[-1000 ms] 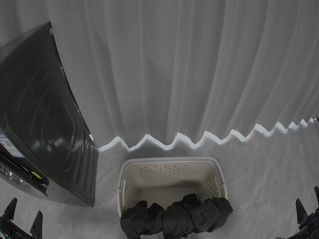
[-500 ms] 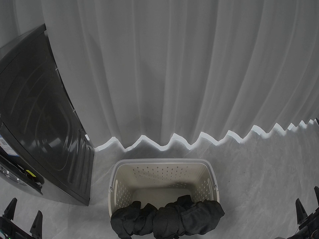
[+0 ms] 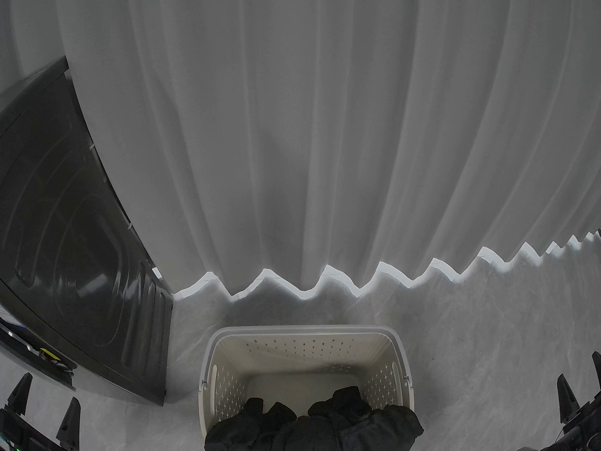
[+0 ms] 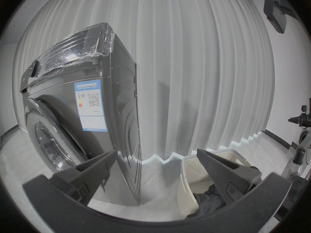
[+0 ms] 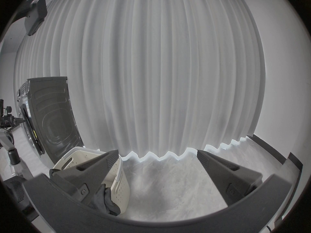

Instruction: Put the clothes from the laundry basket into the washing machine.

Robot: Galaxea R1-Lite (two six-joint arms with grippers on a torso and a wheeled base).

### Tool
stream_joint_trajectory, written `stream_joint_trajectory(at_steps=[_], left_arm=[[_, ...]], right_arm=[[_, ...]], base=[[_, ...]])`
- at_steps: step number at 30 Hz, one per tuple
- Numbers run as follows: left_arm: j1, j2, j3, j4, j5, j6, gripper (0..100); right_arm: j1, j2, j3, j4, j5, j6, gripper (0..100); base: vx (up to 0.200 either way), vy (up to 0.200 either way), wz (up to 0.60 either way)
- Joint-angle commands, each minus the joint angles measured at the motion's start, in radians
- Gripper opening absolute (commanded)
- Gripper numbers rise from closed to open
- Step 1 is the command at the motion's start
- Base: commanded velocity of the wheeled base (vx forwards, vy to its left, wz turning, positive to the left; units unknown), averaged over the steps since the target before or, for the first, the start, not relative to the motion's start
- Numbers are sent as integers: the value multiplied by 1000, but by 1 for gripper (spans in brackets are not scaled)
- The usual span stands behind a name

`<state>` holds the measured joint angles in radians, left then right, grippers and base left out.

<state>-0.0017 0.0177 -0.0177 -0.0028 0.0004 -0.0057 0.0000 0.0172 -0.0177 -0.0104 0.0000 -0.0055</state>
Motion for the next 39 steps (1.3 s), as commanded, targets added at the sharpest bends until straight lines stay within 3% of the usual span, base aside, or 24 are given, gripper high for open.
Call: stream_joint_trajectory(at_steps=[1, 10, 39], left_arm=[[0, -18, 16, 1, 0, -2, 100], [0, -18, 16, 0, 0, -3, 100], [0, -18, 16, 0, 0, -2, 100]], right_arm=[[0, -17, 18, 0, 2, -1, 100], [0, -17, 18, 0, 2, -1, 100], [0, -17, 18, 0, 0, -1, 100]], base=[[0, 0, 0], [133, 0, 0], [21, 0, 0]])
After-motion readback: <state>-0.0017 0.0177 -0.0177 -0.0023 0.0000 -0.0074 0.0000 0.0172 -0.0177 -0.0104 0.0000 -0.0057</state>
